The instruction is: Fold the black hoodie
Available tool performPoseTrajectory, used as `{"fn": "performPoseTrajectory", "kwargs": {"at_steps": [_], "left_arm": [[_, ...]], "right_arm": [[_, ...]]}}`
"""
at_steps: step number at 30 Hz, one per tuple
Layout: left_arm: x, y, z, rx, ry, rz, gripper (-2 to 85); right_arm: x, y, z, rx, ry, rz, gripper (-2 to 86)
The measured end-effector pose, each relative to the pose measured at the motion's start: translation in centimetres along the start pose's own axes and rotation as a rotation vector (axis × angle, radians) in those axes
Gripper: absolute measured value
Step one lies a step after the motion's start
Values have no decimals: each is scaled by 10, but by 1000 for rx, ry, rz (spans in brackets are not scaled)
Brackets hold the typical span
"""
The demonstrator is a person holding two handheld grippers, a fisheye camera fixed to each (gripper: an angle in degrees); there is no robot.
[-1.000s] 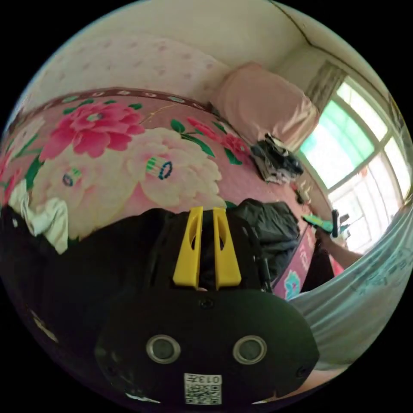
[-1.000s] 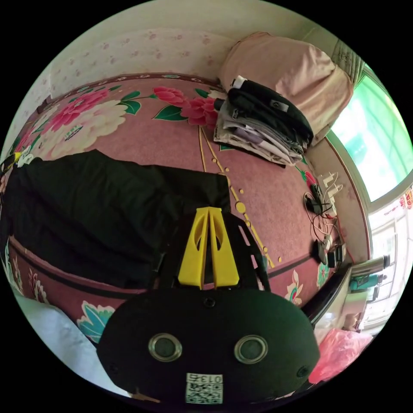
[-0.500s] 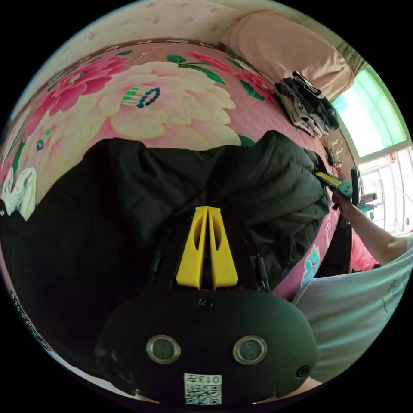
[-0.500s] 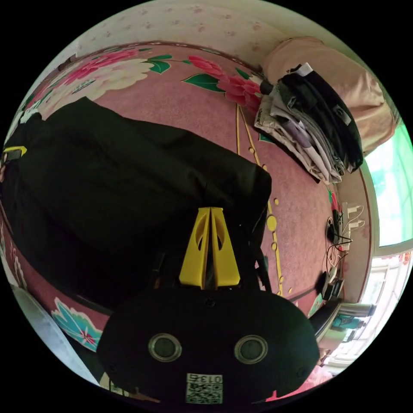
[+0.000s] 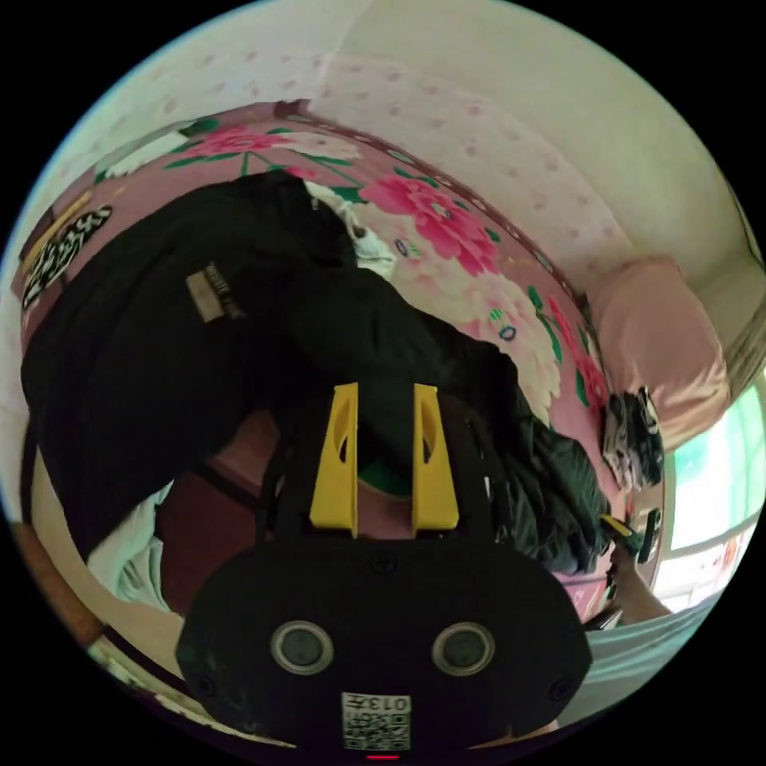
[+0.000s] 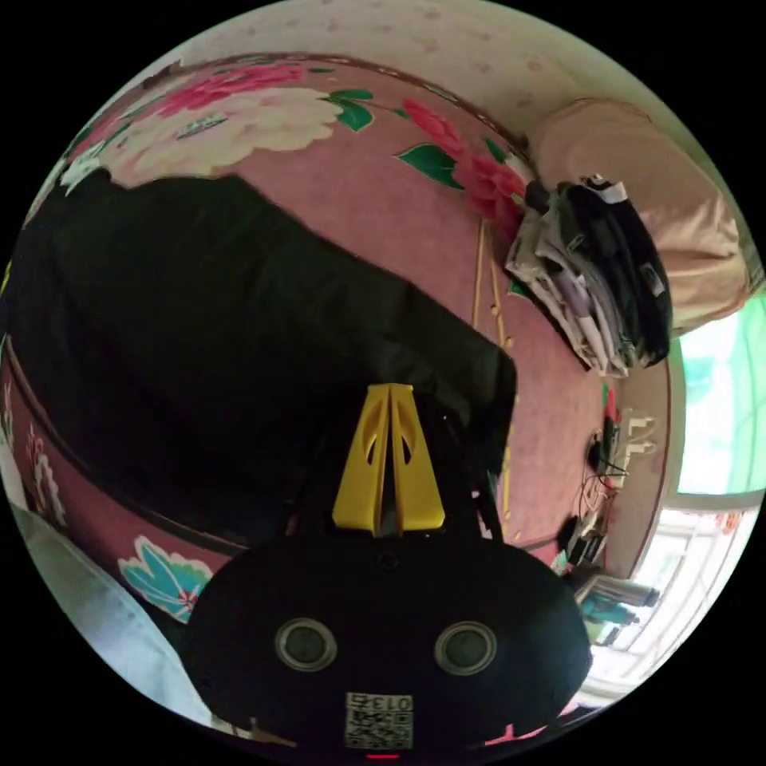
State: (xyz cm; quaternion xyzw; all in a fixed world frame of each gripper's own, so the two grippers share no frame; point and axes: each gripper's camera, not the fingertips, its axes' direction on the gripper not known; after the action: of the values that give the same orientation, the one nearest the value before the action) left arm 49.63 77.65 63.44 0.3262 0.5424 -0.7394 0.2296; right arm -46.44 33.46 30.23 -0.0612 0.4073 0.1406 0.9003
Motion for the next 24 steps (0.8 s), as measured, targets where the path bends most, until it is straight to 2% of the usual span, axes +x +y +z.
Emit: {"fn": "performPoseTrajectory", "kwargs": {"at_steps": [1,2,4,7,9,11,14,18,20,24], "left_arm": [[-17,7,-6,38,24,-56,116],[-29,13,-10,64,35,-86,137],[-39,18,-6,45,27,-91,174],[-50,25,-1,39,9,-97,194],[-56,29,2,58,59,-110,181],[-61,29,16,-11,127,-89,132],[-64,32,21,-43,157,-67,32],[-55,47,20,-40,161,7,10],[-43,61,18,-36,149,102,3],[-21,82,17,-38,148,271,0]], "right_arm": [[5,-17,-16,16,15,51,5],[5,-27,-48,168,17,70,9],[-10,-50,-90,333,7,46,21],[-65,-113,-135,483,-167,-129,67],[-114,-159,-153,532,-276,-253,78],[-190,-221,-171,600,-425,-422,86],[-296,-300,-181,565,-573,-636,93],[-406,-387,-174,379,-781,-778,122],[-458,-435,-161,208,-887,-810,137],[-511,-470,-141,63,-855,-896,117]]}}
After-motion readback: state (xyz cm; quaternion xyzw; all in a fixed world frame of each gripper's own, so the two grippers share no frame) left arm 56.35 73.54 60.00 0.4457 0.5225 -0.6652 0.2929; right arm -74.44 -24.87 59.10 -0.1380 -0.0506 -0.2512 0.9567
